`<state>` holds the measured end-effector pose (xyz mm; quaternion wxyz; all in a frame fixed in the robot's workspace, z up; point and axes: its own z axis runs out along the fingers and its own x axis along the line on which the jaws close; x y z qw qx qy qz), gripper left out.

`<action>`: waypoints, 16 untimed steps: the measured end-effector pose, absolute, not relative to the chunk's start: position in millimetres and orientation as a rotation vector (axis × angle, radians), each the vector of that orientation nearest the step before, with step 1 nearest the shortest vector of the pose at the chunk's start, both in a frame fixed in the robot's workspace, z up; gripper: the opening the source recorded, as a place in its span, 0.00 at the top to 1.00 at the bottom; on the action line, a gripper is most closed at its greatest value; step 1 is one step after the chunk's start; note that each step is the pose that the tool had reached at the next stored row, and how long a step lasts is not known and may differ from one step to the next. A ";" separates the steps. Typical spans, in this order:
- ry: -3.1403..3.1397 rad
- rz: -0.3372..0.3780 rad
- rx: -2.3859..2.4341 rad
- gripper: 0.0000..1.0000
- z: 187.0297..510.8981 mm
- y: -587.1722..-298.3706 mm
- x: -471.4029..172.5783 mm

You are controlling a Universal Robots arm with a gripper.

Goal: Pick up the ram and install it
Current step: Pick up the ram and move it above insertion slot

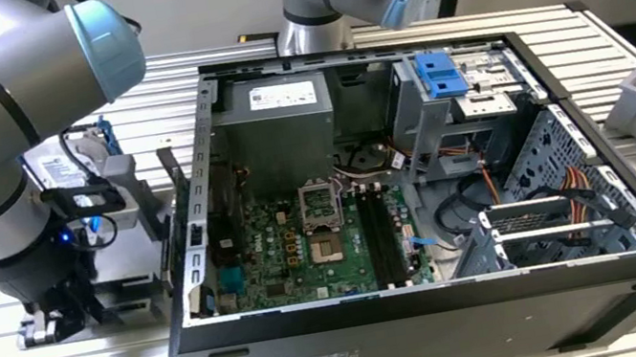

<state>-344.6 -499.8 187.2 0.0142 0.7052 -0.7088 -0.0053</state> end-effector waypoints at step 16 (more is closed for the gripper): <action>-2.207 -0.017 2.196 1.00 187.2 -499.8 -344.6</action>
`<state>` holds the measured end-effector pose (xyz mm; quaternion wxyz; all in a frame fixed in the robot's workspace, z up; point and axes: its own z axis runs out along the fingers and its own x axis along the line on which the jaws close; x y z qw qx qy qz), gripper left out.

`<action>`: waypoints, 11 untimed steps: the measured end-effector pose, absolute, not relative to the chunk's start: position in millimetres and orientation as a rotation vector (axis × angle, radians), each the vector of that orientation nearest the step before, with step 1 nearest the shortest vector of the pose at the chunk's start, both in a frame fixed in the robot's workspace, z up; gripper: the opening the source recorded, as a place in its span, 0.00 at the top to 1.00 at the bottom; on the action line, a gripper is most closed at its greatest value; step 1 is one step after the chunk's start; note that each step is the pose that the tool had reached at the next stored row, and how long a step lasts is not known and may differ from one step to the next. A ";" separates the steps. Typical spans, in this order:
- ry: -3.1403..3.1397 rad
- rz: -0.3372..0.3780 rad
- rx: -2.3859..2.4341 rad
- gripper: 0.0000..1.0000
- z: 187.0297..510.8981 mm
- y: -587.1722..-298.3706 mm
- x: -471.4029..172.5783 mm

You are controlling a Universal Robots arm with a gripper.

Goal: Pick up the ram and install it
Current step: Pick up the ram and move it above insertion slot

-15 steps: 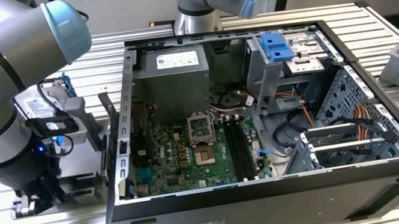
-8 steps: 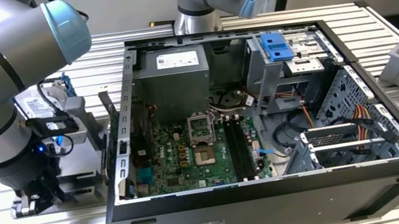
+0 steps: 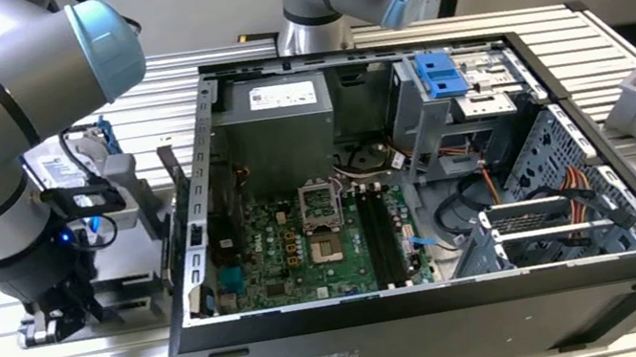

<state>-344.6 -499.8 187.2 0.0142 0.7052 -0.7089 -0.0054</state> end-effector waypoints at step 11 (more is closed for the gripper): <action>-2.207 -0.017 2.196 1.00 189.3 -499.8 -344.7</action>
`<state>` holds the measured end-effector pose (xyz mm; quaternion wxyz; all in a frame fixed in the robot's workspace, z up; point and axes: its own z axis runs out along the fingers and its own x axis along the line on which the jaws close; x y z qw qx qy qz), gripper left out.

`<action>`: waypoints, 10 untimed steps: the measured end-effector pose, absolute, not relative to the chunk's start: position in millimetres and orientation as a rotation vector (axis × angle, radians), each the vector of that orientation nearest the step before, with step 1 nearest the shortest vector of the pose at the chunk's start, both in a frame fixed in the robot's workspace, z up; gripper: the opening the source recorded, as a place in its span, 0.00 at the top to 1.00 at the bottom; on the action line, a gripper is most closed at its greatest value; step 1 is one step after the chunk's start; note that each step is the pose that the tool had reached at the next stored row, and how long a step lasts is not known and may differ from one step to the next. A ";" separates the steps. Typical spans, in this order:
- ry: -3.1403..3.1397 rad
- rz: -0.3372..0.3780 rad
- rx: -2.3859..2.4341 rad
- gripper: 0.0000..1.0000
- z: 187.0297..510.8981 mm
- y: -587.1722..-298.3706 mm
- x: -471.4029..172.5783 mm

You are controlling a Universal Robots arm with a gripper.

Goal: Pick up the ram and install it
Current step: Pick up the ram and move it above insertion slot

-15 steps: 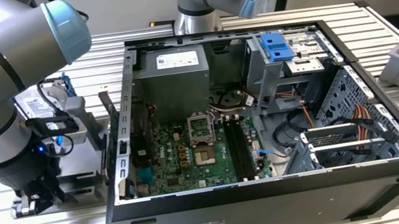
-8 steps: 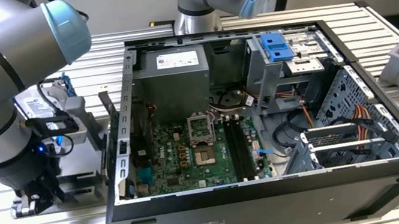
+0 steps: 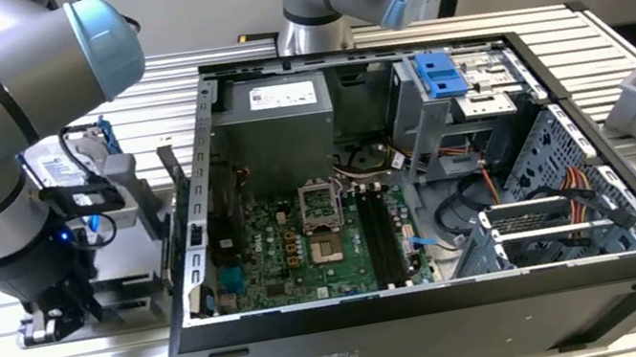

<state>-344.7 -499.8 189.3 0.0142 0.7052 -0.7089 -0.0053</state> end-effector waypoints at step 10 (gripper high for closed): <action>-2.207 -0.017 2.195 1.00 193.2 -499.8 -344.7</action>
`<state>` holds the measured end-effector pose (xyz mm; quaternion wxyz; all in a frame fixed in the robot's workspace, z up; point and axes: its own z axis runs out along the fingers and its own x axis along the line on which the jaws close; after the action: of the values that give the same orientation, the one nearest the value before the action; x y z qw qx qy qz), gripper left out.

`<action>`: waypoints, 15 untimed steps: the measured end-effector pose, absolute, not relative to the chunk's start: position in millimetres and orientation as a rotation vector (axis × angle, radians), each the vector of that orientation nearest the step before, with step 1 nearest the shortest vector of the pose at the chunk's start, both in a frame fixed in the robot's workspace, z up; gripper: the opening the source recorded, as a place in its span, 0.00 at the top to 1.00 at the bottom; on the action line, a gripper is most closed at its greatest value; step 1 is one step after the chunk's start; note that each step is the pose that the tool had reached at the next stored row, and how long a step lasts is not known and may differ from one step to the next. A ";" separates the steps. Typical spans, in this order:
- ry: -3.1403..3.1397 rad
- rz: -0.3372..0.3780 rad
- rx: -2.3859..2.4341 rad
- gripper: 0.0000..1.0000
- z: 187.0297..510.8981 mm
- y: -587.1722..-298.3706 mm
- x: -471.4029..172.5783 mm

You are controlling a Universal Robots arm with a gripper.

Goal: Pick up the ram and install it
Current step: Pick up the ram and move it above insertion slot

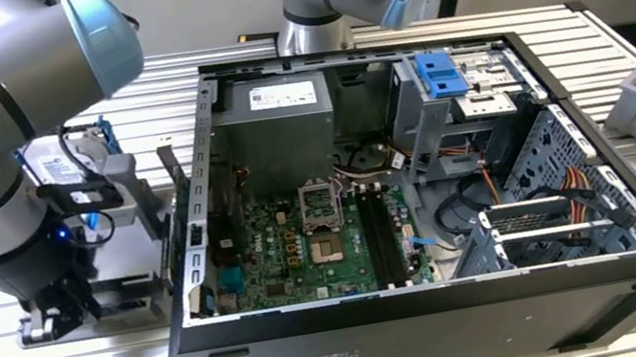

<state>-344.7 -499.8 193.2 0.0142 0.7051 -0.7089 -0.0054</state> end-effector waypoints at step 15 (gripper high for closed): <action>-2.207 -0.017 2.195 1.00 205.2 -499.8 -344.7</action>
<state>-344.7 -499.8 205.2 0.0142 0.7051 -0.7089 -0.0053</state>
